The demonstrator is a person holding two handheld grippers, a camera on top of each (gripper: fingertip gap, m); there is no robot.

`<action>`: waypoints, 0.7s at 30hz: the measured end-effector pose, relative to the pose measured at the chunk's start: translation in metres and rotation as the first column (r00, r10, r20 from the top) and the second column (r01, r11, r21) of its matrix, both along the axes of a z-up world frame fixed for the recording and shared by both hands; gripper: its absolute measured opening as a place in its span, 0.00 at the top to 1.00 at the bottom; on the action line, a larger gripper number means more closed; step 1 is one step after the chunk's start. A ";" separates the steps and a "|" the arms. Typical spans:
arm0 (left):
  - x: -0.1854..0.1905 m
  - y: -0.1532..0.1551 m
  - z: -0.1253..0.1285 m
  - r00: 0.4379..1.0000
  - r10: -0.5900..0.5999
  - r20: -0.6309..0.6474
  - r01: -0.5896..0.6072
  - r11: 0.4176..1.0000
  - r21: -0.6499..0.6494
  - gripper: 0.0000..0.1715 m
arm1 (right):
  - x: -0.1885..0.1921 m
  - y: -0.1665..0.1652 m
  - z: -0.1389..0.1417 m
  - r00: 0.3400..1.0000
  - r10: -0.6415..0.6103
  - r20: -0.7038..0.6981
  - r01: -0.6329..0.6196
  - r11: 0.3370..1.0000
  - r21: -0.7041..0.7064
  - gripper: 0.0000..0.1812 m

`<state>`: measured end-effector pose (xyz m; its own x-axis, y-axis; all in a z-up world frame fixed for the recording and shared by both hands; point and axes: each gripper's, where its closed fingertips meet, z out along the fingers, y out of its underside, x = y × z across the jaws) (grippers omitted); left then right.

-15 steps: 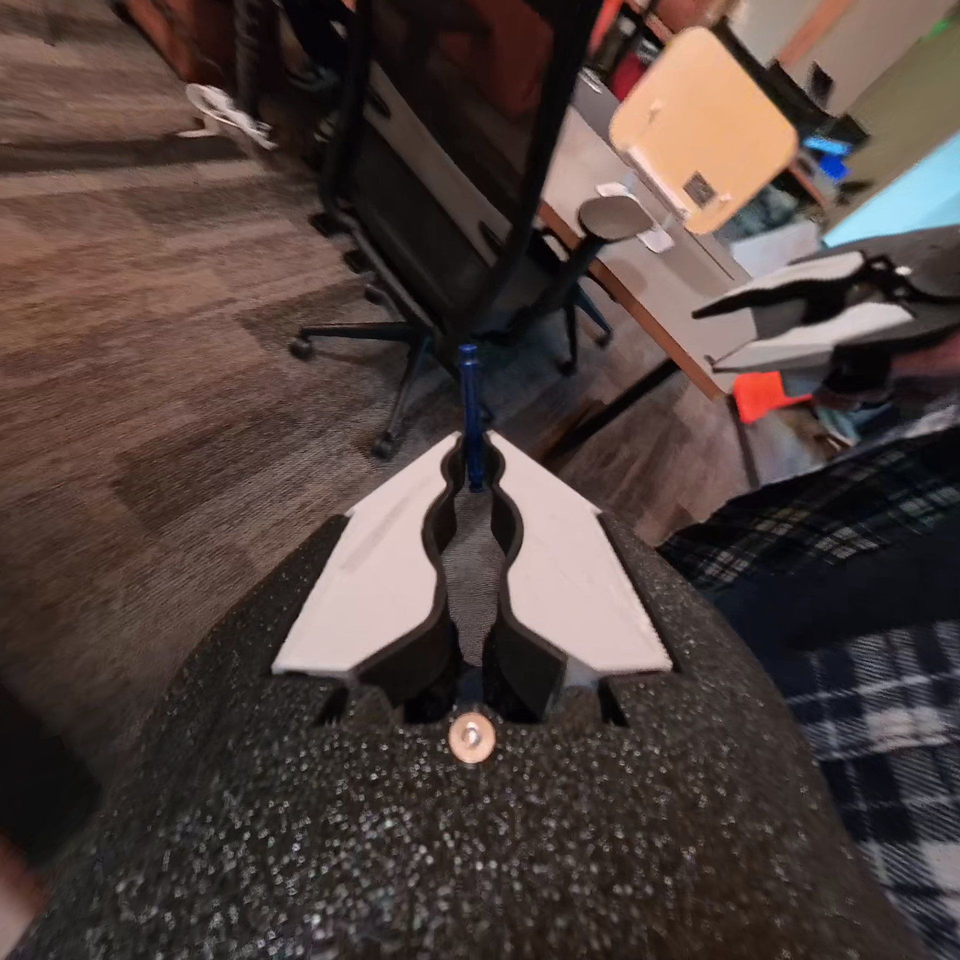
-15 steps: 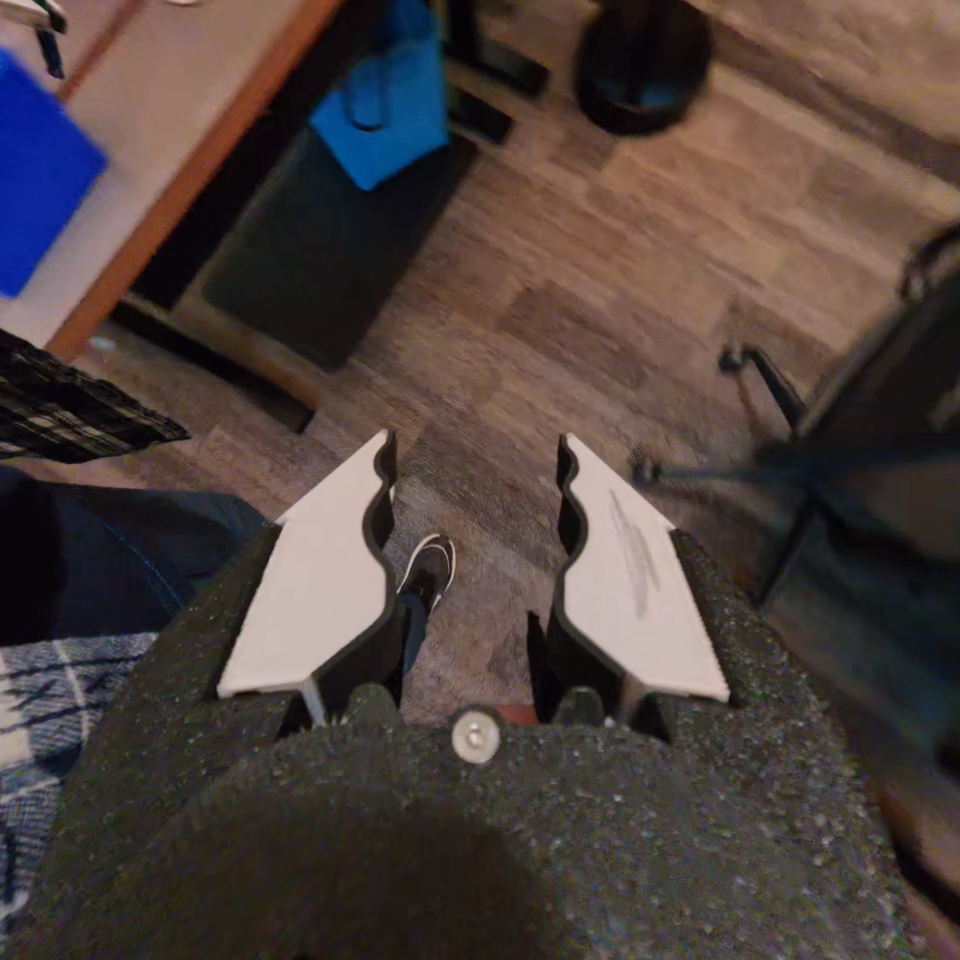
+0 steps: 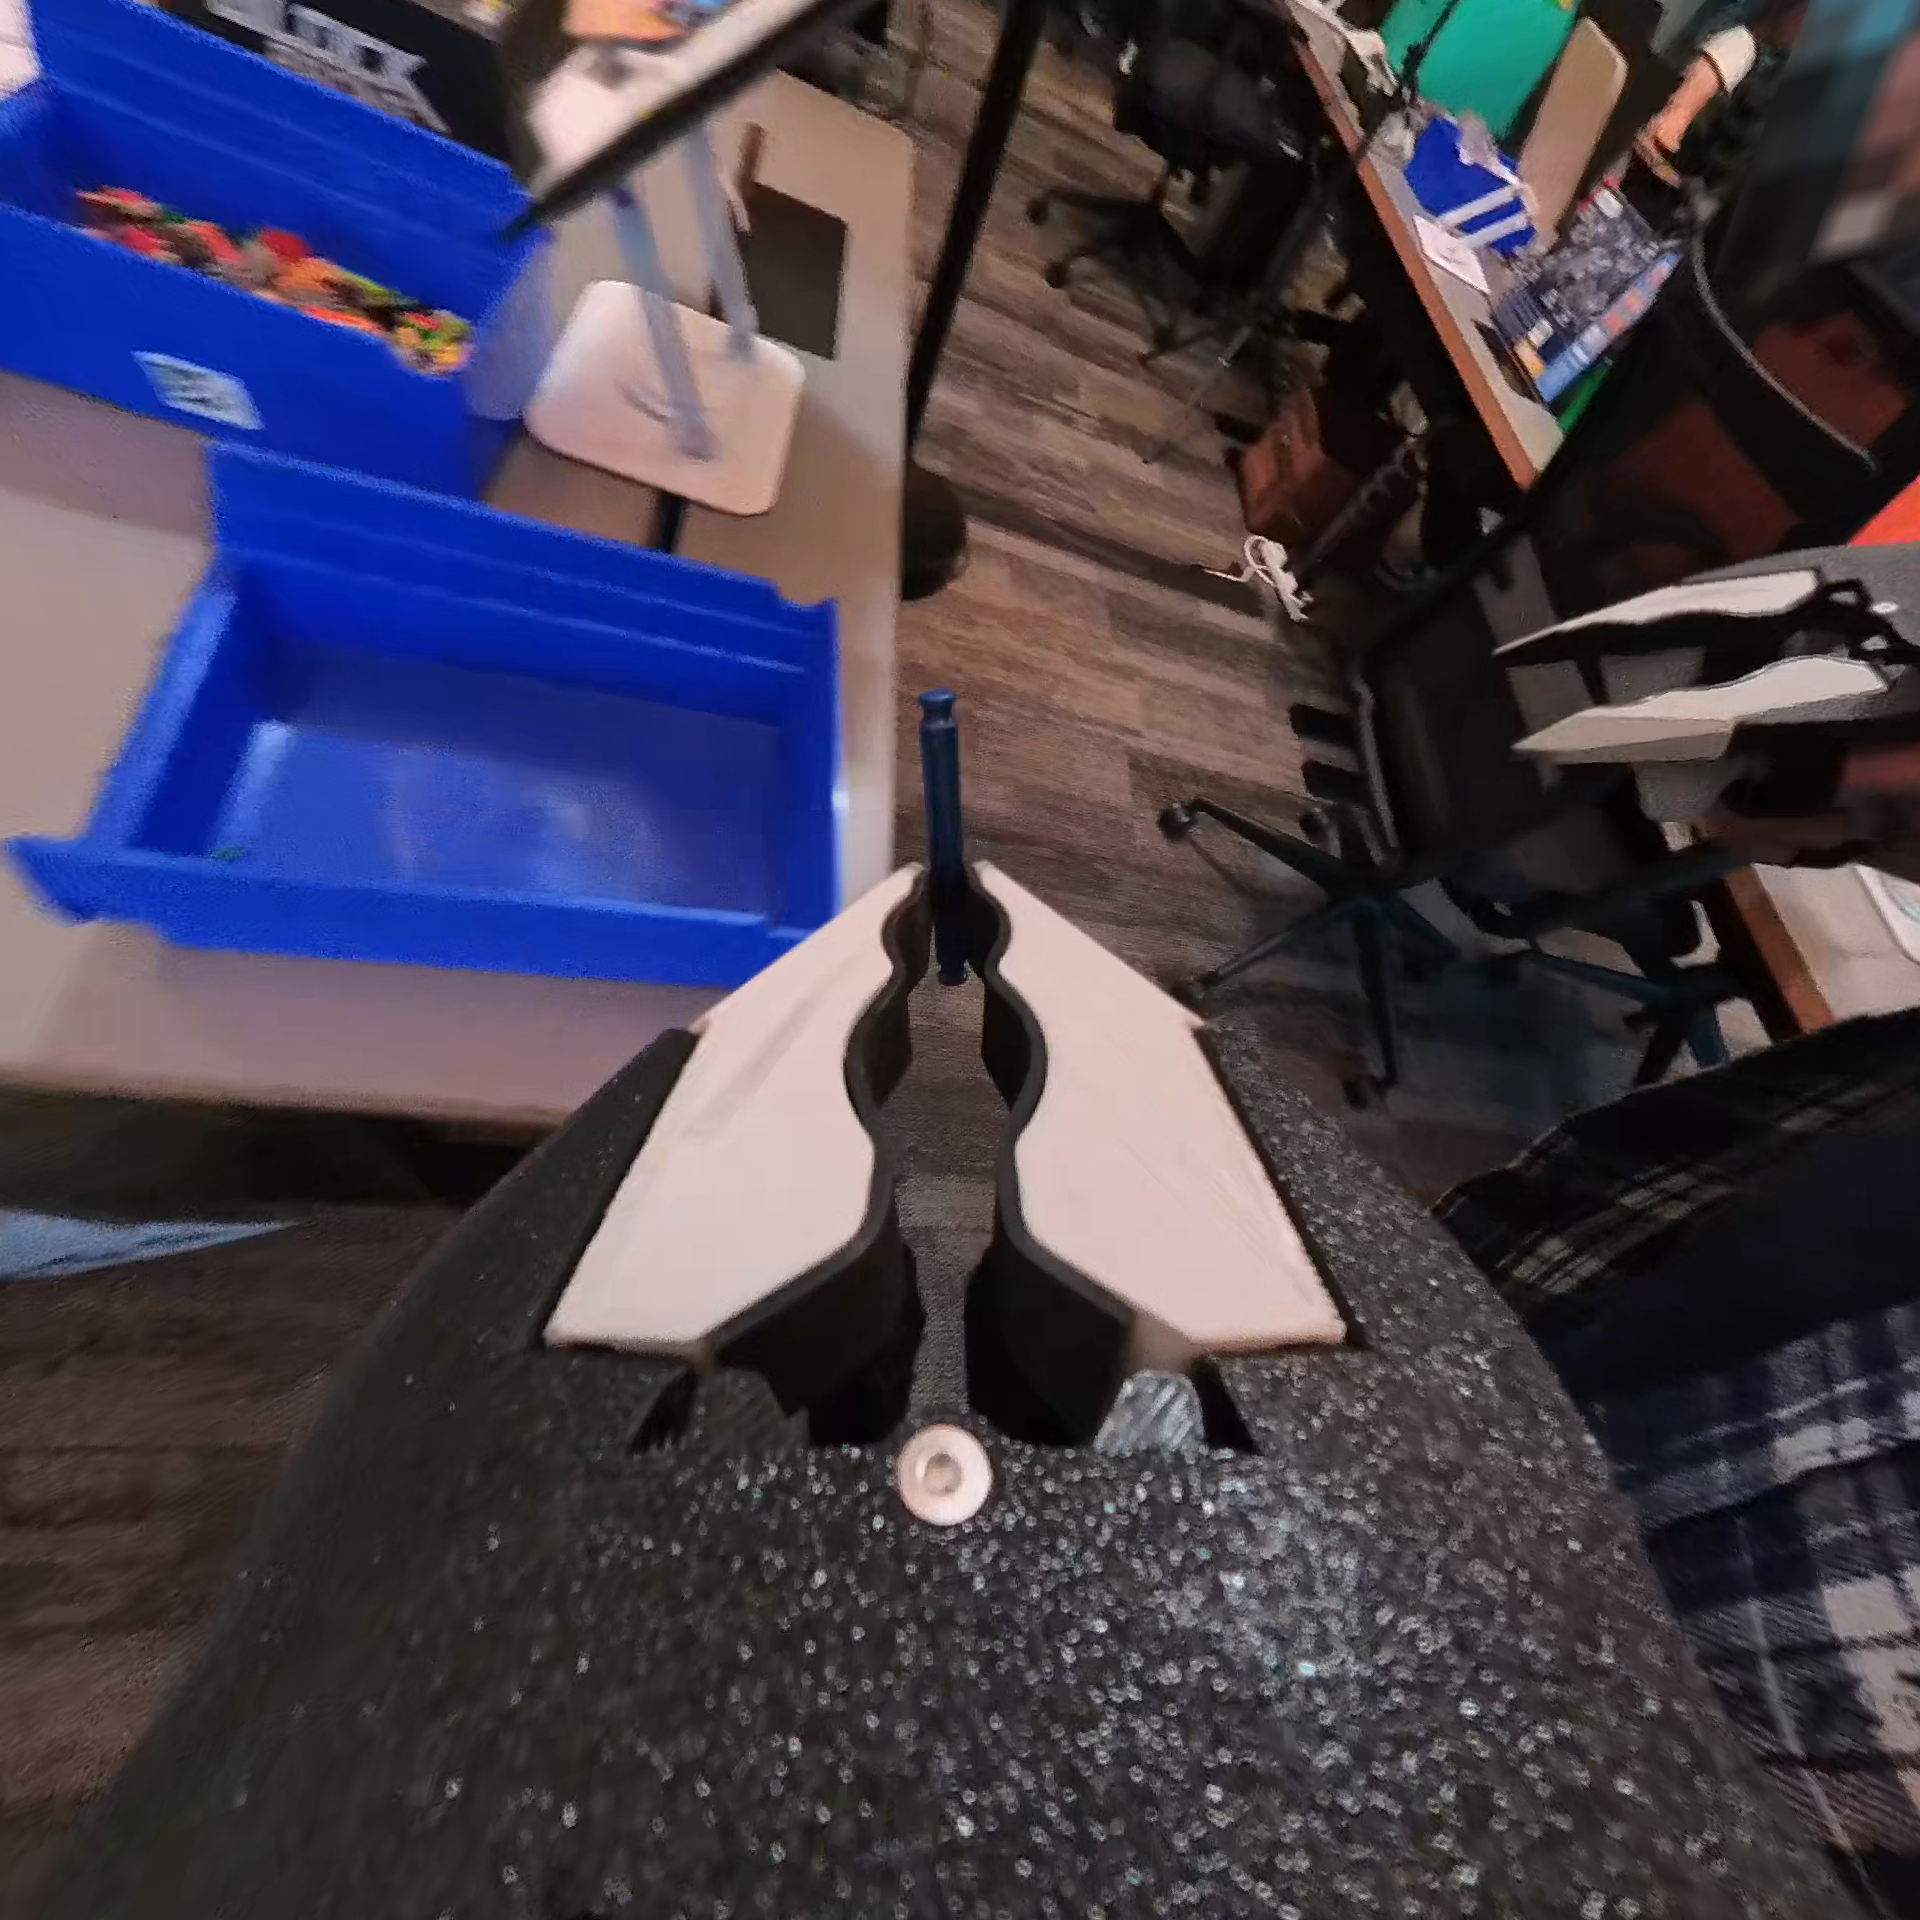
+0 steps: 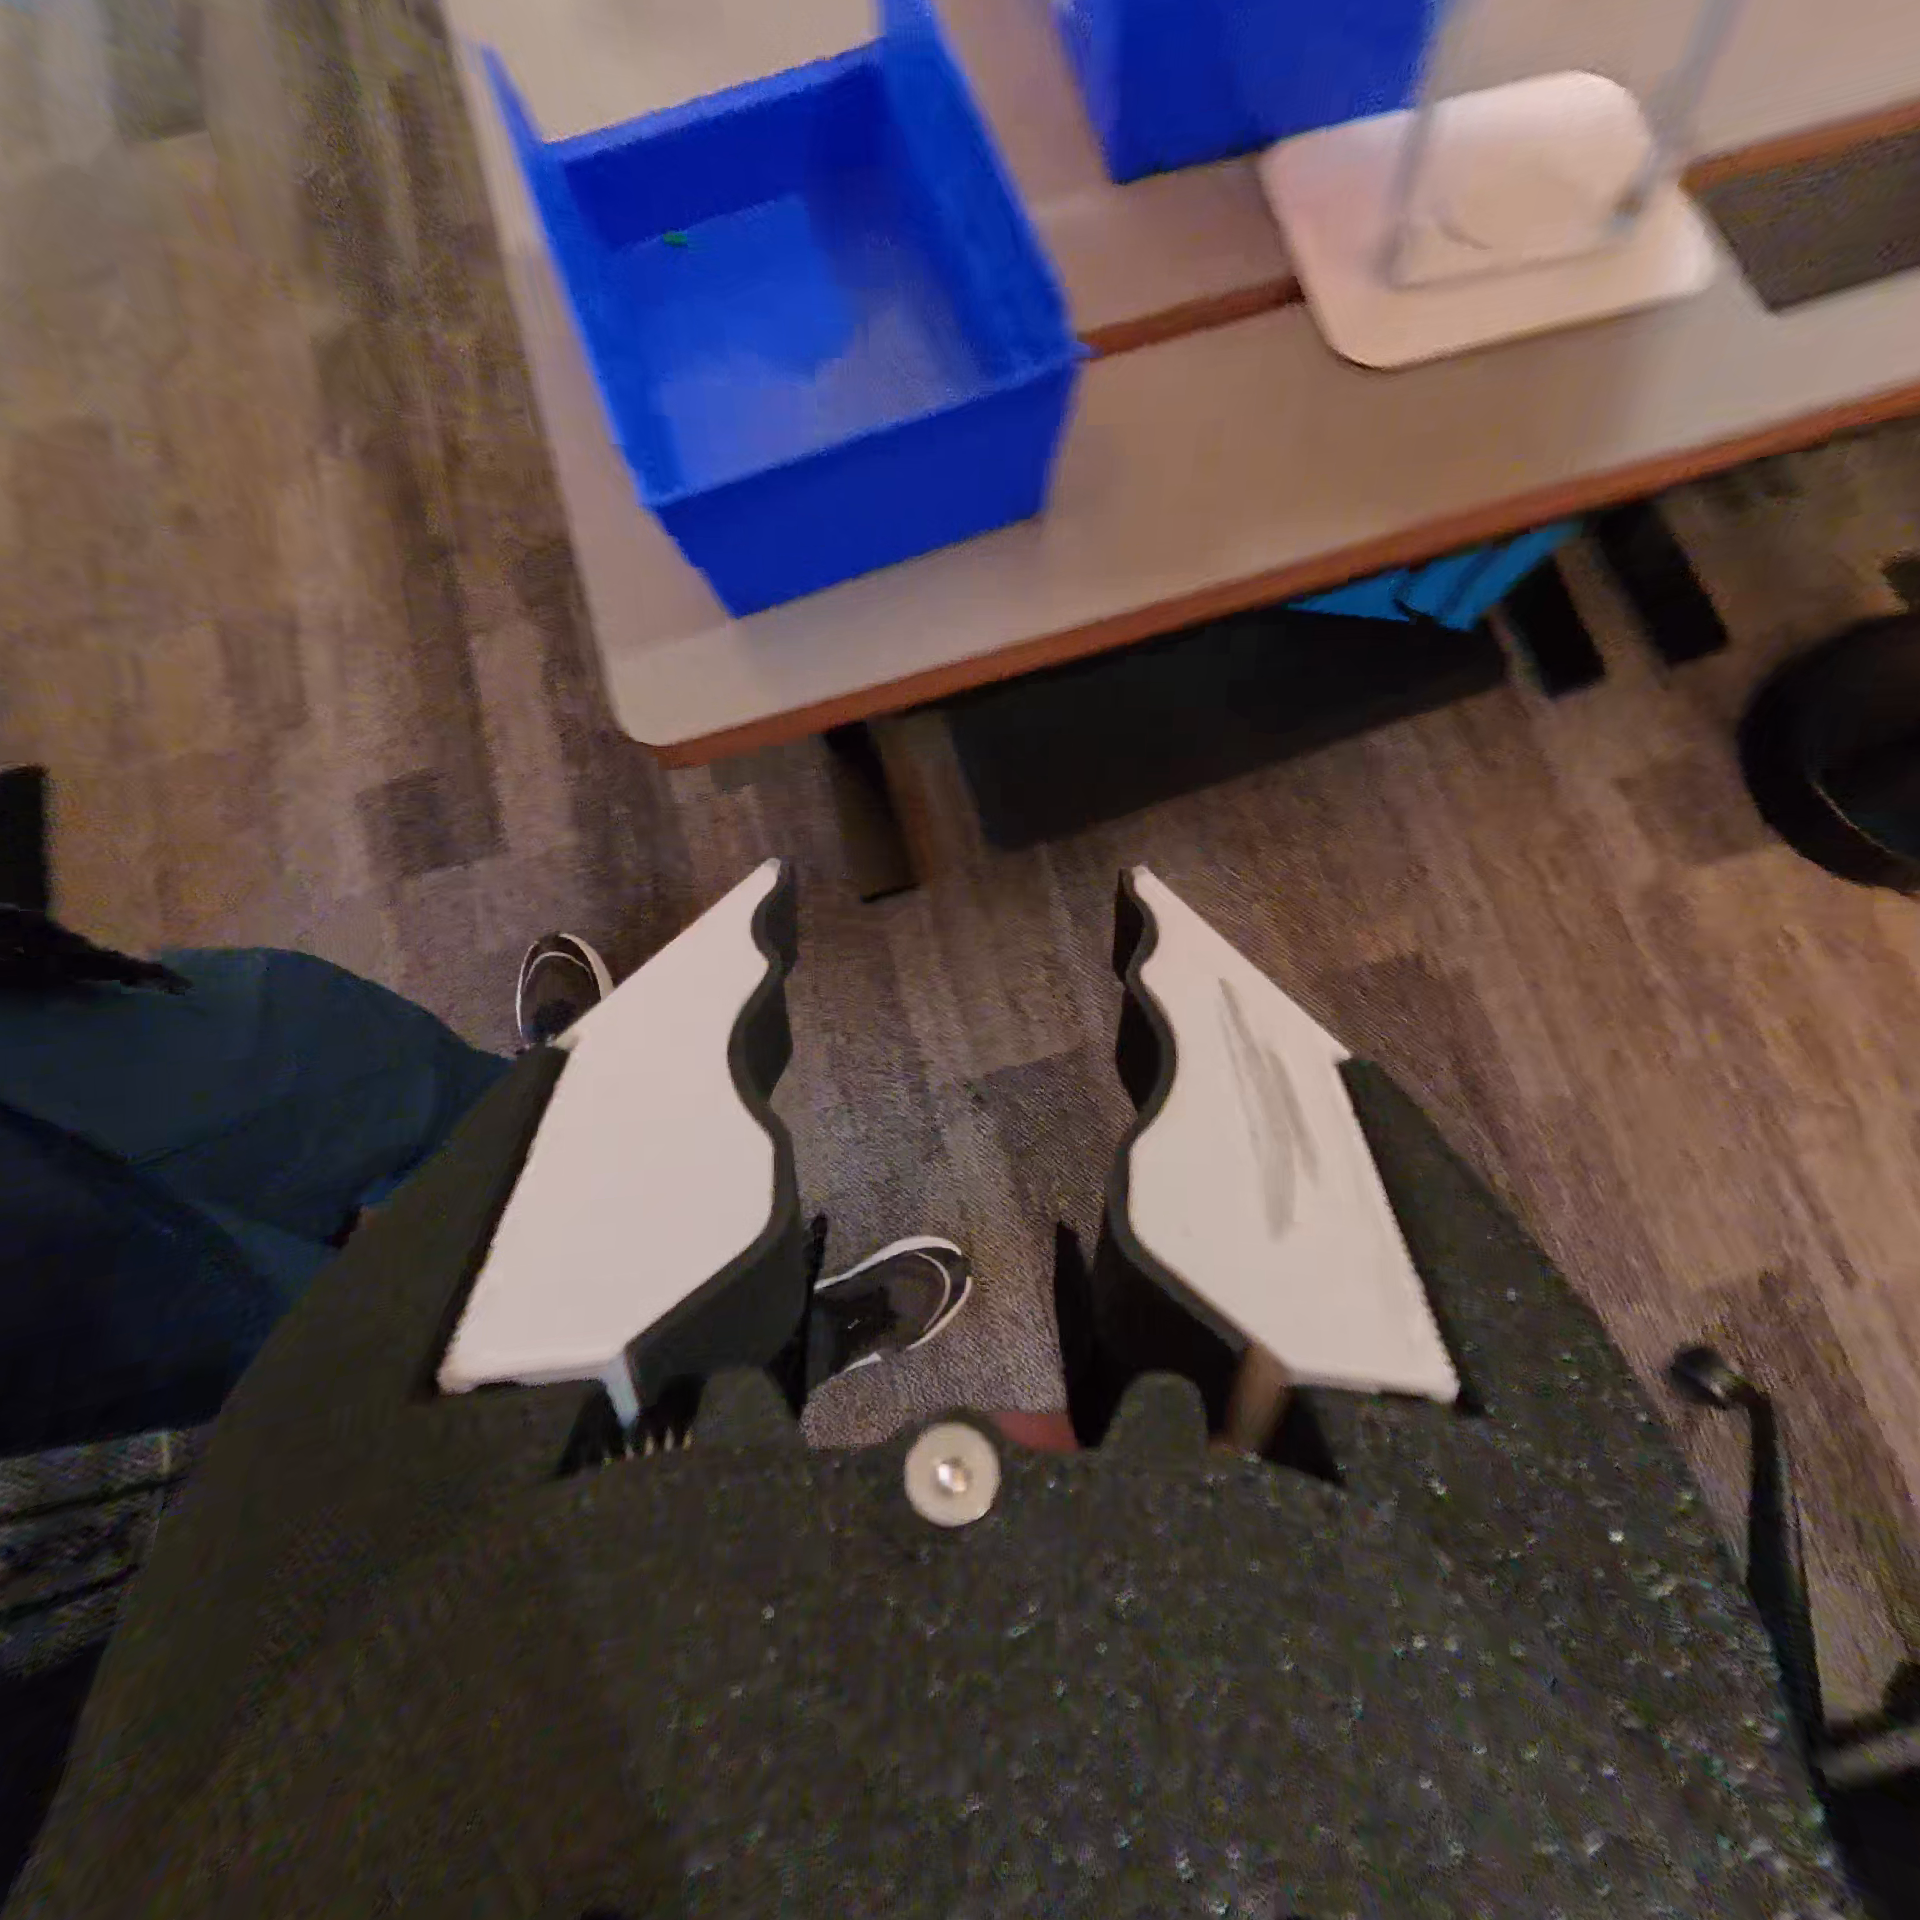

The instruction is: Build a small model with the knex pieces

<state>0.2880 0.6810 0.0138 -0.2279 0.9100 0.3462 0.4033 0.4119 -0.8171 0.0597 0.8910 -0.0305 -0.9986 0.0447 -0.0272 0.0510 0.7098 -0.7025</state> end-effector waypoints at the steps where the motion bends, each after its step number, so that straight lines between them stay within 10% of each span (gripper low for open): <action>1: 0.022 -0.014 -0.002 1.000 0.017 -0.007 -0.017 1.000 -0.002 0.98 | 0.023 -0.020 -0.003 0.999 0.032 0.002 -0.032 0.999 0.009 0.67; 12: 0.237 -0.204 0.033 0.971 0.194 -0.141 -0.198 0.980 -0.018 0.98 | 0.287 -0.280 0.031 0.910 0.415 0.008 -0.415 0.910 -0.005 0.66; 21: 0.310 -0.359 0.027 0.930 0.322 -0.176 -0.325 0.946 0.014 0.98 | 0.351 -0.461 0.027 0.860 0.508 0.054 -0.508 0.861 -0.008 0.66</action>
